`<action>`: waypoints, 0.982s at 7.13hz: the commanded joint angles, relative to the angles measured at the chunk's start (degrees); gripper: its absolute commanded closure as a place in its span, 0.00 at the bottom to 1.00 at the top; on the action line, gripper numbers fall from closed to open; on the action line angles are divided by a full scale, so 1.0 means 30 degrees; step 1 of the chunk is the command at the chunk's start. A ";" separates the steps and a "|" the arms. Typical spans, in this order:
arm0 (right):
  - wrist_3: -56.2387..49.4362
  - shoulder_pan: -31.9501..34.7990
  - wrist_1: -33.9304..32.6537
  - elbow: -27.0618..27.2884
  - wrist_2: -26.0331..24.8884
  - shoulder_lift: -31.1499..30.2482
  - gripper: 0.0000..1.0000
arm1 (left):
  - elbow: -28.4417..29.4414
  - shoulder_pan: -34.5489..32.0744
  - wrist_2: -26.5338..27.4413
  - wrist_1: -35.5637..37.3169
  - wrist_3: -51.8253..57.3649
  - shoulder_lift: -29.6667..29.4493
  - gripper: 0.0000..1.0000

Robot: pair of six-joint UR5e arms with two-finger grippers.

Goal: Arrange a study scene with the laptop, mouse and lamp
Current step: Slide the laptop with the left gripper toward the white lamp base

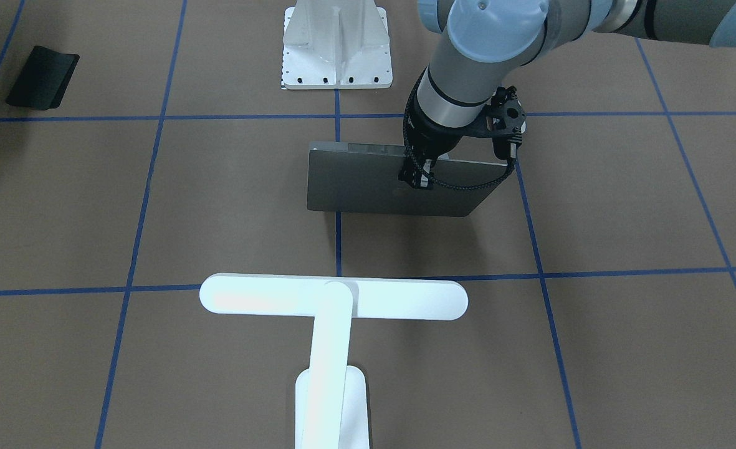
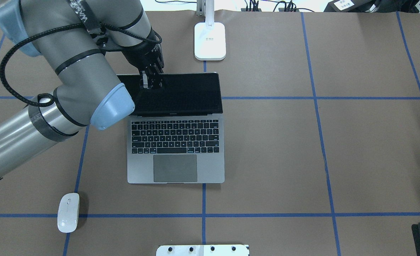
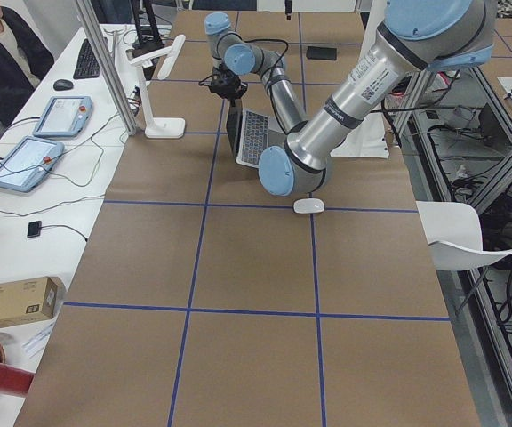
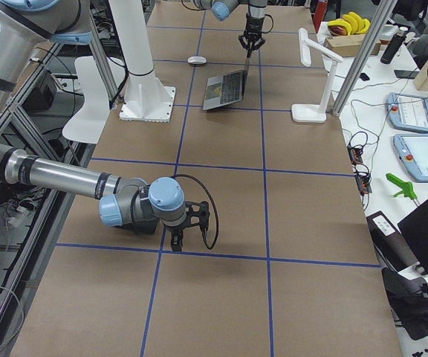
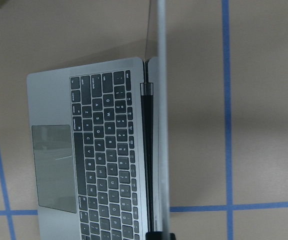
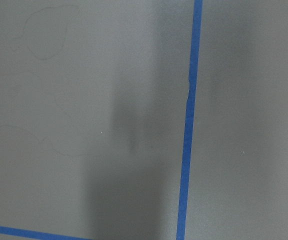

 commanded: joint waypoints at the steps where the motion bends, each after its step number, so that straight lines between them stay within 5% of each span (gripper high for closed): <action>1: 0.0003 0.0000 -0.0040 -0.0041 -0.0029 0.0029 0.00 | 0.1111 0.0214 0.1218 -0.0504 -0.0415 -0.0825 1.00; 7: 0.0032 0.0000 -0.0041 -0.0159 -0.0029 0.0058 0.00 | 0.3577 0.0508 0.3184 -0.4080 -0.1969 -0.1502 1.00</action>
